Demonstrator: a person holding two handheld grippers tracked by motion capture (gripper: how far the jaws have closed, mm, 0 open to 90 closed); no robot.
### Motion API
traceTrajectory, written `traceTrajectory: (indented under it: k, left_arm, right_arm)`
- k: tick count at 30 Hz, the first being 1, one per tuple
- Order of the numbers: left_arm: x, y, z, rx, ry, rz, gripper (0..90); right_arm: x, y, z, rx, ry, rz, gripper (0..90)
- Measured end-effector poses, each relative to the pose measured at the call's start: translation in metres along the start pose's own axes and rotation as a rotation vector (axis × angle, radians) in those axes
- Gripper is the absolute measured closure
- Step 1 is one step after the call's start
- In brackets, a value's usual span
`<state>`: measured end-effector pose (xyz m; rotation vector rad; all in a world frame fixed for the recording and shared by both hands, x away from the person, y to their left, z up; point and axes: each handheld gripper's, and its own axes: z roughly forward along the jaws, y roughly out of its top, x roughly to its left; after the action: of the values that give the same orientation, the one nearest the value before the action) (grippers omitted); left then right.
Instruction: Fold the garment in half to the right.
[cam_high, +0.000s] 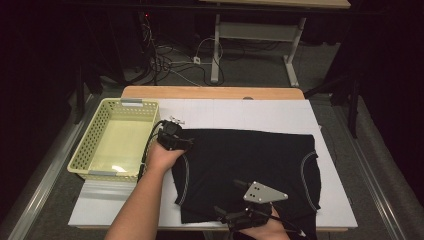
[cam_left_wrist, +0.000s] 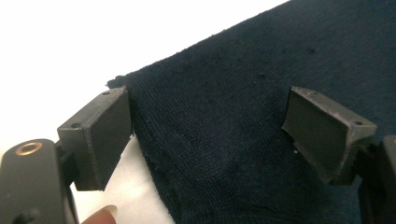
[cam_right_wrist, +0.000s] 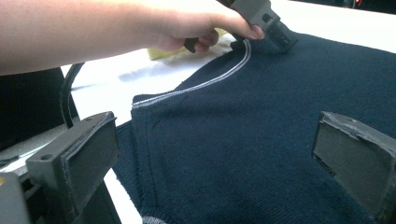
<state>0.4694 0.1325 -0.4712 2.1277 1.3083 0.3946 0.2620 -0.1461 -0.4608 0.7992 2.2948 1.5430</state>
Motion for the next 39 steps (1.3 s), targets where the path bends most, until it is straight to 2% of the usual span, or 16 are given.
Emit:
traceTrajectory:
  k: [3, 7, 9, 16, 20, 22, 26, 30, 35, 37, 39]
  left_arm:
    - [0.003, -0.003, 0.003, -0.012, -0.007, -0.061, 15.5]
    - [0.002, -0.004, 0.005, -0.021, 0.003, -0.070, 15.7]
    - [0.001, -0.006, 0.004, -0.029, 0.000, -0.064, 18.6]
    - [0.003, -0.013, -0.001, -0.076, -0.011, -0.070, 47.3]
    - [-0.001, -0.016, -0.001, -0.093, -0.057, -0.025, 67.0]
    - [-0.003, -0.017, -0.001, -0.103, -0.055, 0.001, 73.2]
    - [-0.005, -0.019, -0.002, -0.114, -0.058, 0.022, 75.2]
    - [-0.006, -0.019, -0.002, -0.119, -0.064, 0.038, 75.2]
    - [-0.007, -0.020, -0.003, -0.125, -0.066, 0.050, 75.2]
    - [-0.007, -0.020, -0.003, -0.126, -0.069, 0.050, 75.2]
    - [-0.007, -0.020, -0.003, -0.126, -0.070, 0.049, 75.1]
  right_arm:
    - [0.001, -0.002, 0.002, 0.010, 0.006, 0.002, 1.3]
    - [0.002, -0.003, 0.003, 0.019, 0.006, -0.001, 1.4]
    - [0.002, -0.003, 0.003, 0.017, 0.004, -0.002, 1.6]
    - [0.006, -0.002, 0.004, 0.017, 0.009, -0.008, 2.2]
    - [0.014, -0.003, 0.008, 0.028, 0.022, -0.021, 4.2]
    - [0.020, -0.004, 0.012, 0.039, 0.031, -0.032, 6.4]
    - [0.036, -0.003, 0.027, 0.064, 0.048, -0.044, 16.1]
    - [0.052, 0.002, 0.042, 0.090, 0.065, -0.079, 24.0]
    - [0.059, 0.007, 0.063, 0.146, 0.059, -0.087, 35.0]
    - [0.062, 0.007, 0.070, 0.175, 0.064, -0.081, 36.5]
    - [0.067, 0.006, 0.076, 0.199, 0.059, -0.097, 36.9]
